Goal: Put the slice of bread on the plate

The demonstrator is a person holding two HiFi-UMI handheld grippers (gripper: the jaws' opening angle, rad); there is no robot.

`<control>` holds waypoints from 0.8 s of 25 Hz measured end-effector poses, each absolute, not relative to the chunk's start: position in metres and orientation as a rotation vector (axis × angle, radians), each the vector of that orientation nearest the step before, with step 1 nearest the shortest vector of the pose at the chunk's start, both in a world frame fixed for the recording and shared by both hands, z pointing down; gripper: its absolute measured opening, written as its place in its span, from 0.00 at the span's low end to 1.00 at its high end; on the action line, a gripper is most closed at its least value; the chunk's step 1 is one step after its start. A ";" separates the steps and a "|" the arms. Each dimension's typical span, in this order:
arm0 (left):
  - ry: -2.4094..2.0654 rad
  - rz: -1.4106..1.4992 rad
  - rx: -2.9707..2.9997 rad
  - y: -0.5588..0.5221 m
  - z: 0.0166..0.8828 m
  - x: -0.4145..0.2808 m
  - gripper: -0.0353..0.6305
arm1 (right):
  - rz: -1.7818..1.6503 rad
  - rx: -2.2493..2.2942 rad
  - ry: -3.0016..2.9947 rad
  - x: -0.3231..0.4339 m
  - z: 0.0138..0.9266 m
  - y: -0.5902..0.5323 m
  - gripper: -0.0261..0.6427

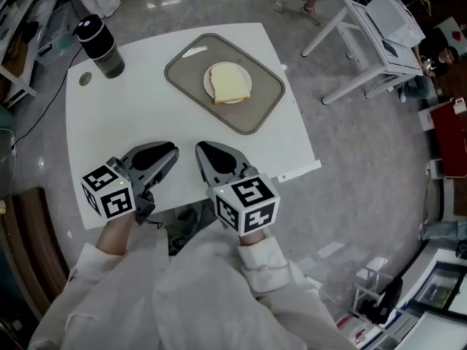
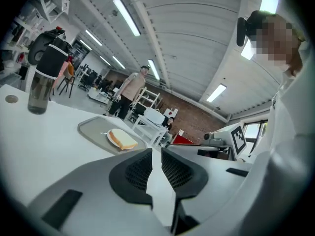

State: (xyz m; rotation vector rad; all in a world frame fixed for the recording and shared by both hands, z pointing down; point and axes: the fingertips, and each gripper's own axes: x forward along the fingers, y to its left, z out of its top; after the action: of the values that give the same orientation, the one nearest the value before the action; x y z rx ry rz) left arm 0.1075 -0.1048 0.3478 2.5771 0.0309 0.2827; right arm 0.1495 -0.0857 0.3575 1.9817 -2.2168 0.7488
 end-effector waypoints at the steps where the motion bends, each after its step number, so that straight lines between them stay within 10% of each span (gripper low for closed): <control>1: 0.044 0.294 2.591 -0.097 0.347 0.103 0.14 | 0.743 1.970 -2.217 0.141 0.358 -0.080 0.07; 20: -0.050 0.285 2.550 -0.055 0.344 0.077 0.07 | 0.657 1.784 -2.286 0.105 0.347 -0.039 0.06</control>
State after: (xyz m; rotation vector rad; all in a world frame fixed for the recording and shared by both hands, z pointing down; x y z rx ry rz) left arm 0.0766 -0.0553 0.3437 2.5500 -0.0499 0.2852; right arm 0.1047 -0.0392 0.3465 1.7841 -2.2861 0.6566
